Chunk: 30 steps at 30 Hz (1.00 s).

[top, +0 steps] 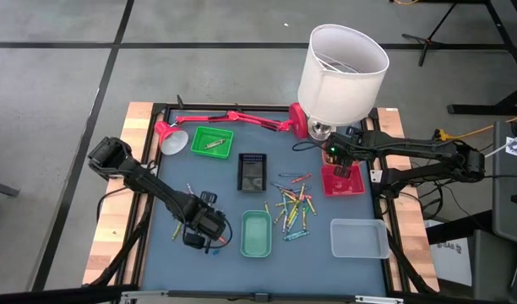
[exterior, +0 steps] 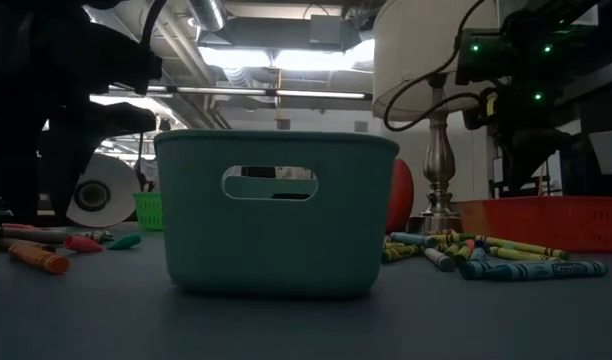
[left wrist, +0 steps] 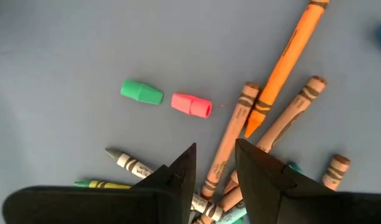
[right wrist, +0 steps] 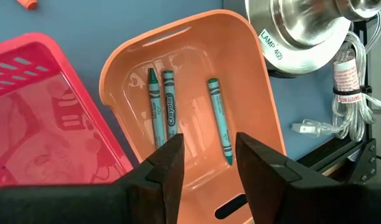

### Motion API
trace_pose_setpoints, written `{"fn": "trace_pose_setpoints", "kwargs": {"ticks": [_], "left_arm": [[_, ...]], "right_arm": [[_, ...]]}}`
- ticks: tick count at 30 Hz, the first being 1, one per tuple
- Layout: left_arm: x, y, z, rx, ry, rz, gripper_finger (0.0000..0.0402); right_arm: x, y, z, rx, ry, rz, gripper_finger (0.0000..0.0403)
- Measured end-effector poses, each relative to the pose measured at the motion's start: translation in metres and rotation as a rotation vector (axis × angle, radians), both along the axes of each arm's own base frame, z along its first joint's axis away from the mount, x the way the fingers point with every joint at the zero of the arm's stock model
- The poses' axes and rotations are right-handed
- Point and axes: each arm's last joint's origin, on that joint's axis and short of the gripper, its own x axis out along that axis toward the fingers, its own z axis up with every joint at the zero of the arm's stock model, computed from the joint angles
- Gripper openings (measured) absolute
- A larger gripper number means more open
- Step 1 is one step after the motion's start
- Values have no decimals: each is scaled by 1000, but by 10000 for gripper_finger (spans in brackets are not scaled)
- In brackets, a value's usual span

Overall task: Sort crayons
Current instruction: Put the brown crayon into the black bin

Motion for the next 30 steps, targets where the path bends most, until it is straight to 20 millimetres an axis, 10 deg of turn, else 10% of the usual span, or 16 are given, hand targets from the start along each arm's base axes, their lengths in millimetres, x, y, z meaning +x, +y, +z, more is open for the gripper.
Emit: {"fn": "trace_pose_setpoints", "kwargs": {"ticks": [30], "left_arm": [[-17, 9, -28, -15, 32, -1, 96]], "right_arm": [[0, 0, 0, -1, -4, 0, 143]]}}
